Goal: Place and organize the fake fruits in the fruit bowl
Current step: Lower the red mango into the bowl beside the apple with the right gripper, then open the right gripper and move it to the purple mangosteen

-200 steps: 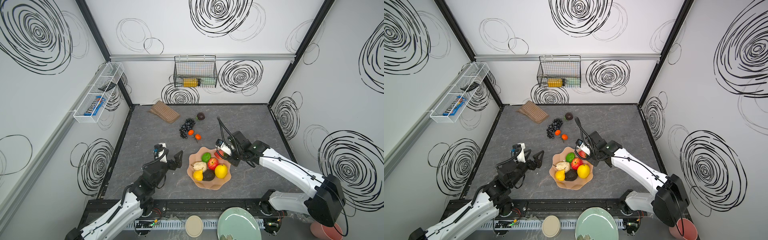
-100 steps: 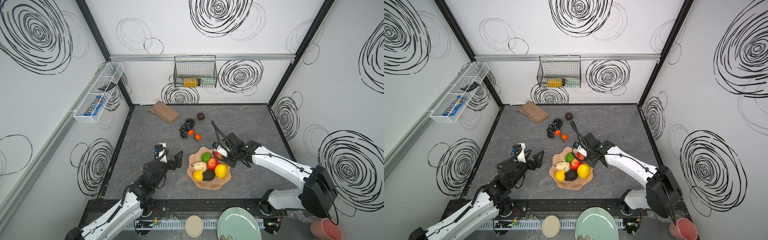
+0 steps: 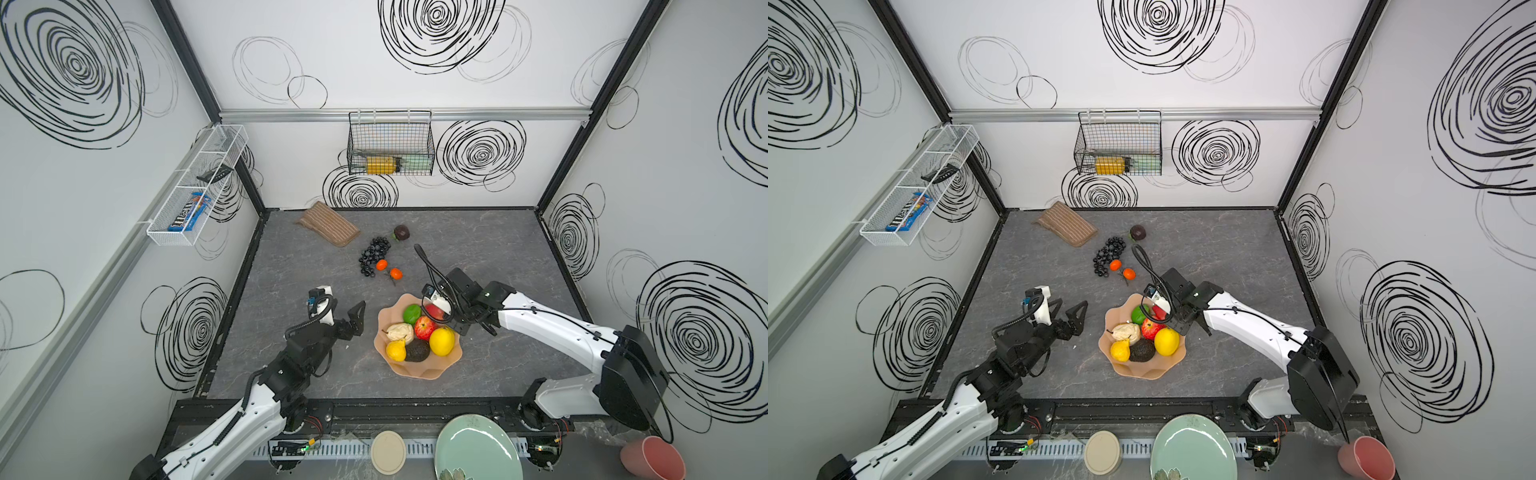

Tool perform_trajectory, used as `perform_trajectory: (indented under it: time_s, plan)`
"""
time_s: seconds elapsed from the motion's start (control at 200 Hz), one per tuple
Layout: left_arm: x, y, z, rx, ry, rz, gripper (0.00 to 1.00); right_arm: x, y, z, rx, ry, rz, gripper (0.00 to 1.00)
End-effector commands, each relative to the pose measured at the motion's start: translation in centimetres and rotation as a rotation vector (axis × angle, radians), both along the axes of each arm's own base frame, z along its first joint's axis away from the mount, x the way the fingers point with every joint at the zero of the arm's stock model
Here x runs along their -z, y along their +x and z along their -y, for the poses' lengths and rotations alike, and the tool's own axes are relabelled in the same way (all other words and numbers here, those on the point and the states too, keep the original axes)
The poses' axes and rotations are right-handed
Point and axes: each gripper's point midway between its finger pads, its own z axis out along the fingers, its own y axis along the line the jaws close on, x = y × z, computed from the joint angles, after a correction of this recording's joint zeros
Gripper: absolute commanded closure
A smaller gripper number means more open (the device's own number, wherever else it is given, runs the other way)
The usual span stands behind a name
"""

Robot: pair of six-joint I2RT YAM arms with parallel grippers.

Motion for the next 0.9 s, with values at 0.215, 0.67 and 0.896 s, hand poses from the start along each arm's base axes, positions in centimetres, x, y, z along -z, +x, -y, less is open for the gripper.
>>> perform_trajectory:
  time_s: [0.215,0.67,0.896]
  plan:
    - [-0.8,0.4,0.0,-0.013,-0.001,0.039,0.02,-3.1,0.5,-0.2,0.007,0.061,0.088,0.65]
    - [-0.6,0.5,0.1,-0.007,0.005,0.034,0.02,-9.6,3.9,-1.1,0.114,0.316,0.350,0.61]
    - [-0.6,0.5,0.2,-0.003,0.005,0.032,0.02,-12.8,8.6,-1.2,0.203,0.610,0.493,0.45]
